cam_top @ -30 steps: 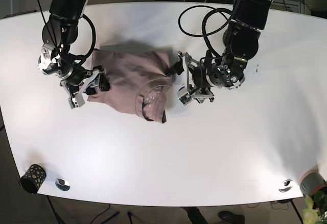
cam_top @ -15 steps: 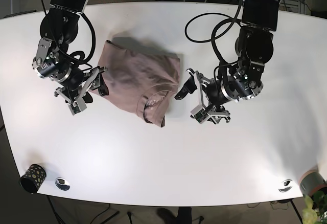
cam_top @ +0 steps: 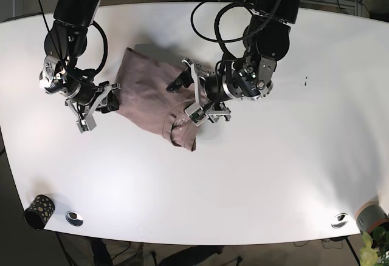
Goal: Fold the T-shirt properly
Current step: 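Grasp the mauve bundle with the left gripper and lift it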
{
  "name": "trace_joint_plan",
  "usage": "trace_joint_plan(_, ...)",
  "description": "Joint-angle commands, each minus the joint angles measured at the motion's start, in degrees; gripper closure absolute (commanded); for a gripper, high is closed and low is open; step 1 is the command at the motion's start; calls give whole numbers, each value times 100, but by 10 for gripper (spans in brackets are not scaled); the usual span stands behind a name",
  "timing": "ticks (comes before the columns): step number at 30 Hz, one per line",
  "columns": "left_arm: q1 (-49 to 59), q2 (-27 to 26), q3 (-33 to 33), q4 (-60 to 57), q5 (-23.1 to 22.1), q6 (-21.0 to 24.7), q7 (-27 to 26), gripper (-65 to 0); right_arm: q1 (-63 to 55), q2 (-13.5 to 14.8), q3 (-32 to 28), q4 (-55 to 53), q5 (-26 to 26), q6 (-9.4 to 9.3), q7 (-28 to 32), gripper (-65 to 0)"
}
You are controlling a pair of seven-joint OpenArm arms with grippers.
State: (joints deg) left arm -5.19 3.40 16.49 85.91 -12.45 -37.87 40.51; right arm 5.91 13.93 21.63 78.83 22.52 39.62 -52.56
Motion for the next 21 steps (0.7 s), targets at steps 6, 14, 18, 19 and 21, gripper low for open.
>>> trace_joint_plan(6, 172, 210, -10, -15, -105, 11, -179, -204, 240, 299, -31, 34, 126, 38, 416, -108)
trace_joint_plan(14, 418, 148, -54, -24, -105, 20, -196, -169, 530, 378, -40, -511, -569, 38, 636, -103)
trace_joint_plan(18, 418, 60, -115, -41, -105, 20, -196, -169, 521, 264, -40, -520, -613, 38, 645, -105)
trace_joint_plan(19, 409, 60, -159, -85, -105, 20, -196, -169, 512, 237, -40, -520, -613, 38, 645, -105)
trace_joint_plan(21, 400, 60, -273, -217, -105, 20, -196, -169, 494, 193, -40, -520, -630, 38, 645, -105)
